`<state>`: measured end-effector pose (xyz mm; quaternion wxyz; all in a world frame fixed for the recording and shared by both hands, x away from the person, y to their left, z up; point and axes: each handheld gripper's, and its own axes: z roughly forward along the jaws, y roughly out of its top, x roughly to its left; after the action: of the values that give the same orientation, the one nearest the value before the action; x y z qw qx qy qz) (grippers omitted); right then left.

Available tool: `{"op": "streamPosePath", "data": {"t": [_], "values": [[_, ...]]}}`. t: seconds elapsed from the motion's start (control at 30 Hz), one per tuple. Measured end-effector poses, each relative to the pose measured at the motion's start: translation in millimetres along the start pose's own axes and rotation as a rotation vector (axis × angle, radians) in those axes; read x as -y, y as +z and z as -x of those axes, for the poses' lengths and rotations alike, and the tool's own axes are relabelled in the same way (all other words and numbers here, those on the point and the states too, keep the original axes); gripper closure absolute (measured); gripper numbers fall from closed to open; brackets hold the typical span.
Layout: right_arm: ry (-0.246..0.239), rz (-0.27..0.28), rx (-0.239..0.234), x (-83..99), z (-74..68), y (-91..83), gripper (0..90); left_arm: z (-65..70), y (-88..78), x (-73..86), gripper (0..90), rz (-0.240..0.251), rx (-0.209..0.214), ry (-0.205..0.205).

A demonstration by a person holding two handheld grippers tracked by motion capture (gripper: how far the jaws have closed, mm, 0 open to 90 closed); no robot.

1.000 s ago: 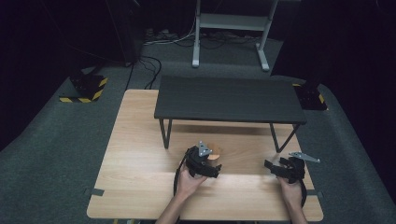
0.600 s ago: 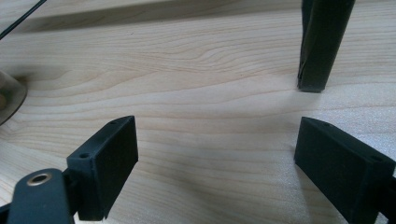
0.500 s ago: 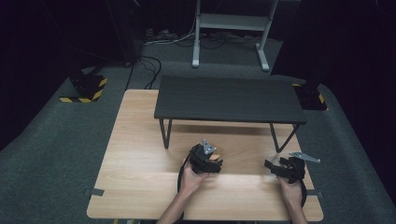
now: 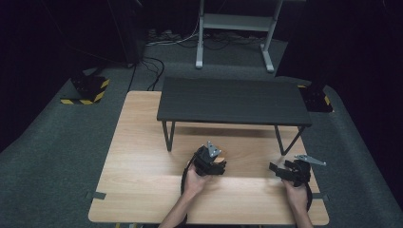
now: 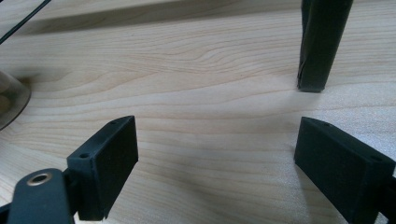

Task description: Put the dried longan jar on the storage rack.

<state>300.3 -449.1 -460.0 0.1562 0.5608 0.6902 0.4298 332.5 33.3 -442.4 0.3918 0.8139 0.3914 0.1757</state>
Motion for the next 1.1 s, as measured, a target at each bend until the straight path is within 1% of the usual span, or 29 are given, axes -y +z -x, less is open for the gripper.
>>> {"op": "streamPosePath", "data": {"t": [0.07,0.13,0.2,0.3,0.33,0.4,0.43,0.47,0.6,0.67,0.7,0.77,0.8,0.87,0.93,0.97,1.0,1.03,1.07,1.1], "values": [[0.000,0.001,-0.001,0.1,0.3,0.0,12.9,0.4,-0.1,-1.0,25.4,-0.003,0.000,0.006],[0.000,0.001,-0.001,0.2,0.5,0.0,12.8,1.0,-0.5,-1.6,25.4,-0.006,0.000,0.001],[0.000,0.002,-0.002,0.3,0.8,-0.1,12.9,-1.0,-1.4,-1.8,25.4,-0.005,0.012,-0.009],[0.000,0.002,-0.003,0.3,1.0,0.0,12.9,0.1,-4.4,-2.7,25.4,0.000,0.009,-0.013],[0.001,0.002,-0.004,0.3,1.1,-0.1,12.8,-0.1,-5.5,-3.3,25.4,0.002,0.012,-0.009],[0.001,0.003,-0.004,0.4,1.3,-0.1,12.8,0.8,-8.4,-6.0,25.4,0.000,0.014,0.012],[0.001,0.003,-0.004,0.4,1.3,-0.1,12.8,0.8,-8.4,-6.0,25.4,0.000,0.014,0.012],[0.001,0.002,-0.004,0.3,1.1,-0.1,12.8,2.0,-11.3,-8.5,25.4,0.000,0.019,0.027],[0.001,0.003,-0.004,0.4,1.3,-0.1,12.9,3.8,-17.2,-13.5,25.4,0.003,0.022,0.039],[0.002,0.003,-0.004,0.4,1.3,-0.1,12.8,5.0,-20.6,-18.6,25.4,-0.004,0.020,0.042],[0.002,0.003,-0.004,0.4,1.3,-0.1,12.8,5.0,-20.6,-18.6,25.4,-0.004,0.020,0.042],[0.004,0.003,-0.005,0.5,1.6,-0.2,12.8,4.2,-24.9,-25.1,25.4,-0.008,0.031,0.040],[0.003,0.003,-0.005,0.5,1.6,-0.1,12.8,3.9,-27.2,-28.3,25.5,-0.013,0.033,0.047],[0.004,0.003,-0.006,0.5,1.7,-0.2,12.8,2.9,-33.6,-35.0,25.5,-0.009,0.046,0.045],[0.005,0.004,-0.007,0.6,2.0,-0.2,12.8,2.4,-35.6,-37.0,25.5,-0.008,0.051,0.044],[0.005,0.004,-0.006,0.6,1.9,-0.2,12.8,1.1,-41.5,-42.6,25.4,-0.003,0.063,0.045],[0.005,0.004,-0.006,0.6,1.9,-0.2,12.8,1.1,-41.5,-42.6,25.4,-0.003,0.063,0.045],[0.004,0.003,-0.006,0.5,1.7,-0.2,12.8,0.8,-44.0,-44.9,25.4,-0.001,0.065,0.050],[0.004,0.003,-0.006,0.5,1.8,-0.2,12.8,0.0,-50.2,-50.9,25.4,0.001,0.072,0.061],[0.004,0.003,-0.006,0.5,1.7,-0.2,12.8,-0.4,-52.7,-53.0,25.5,0.005,0.076,0.063]]}}
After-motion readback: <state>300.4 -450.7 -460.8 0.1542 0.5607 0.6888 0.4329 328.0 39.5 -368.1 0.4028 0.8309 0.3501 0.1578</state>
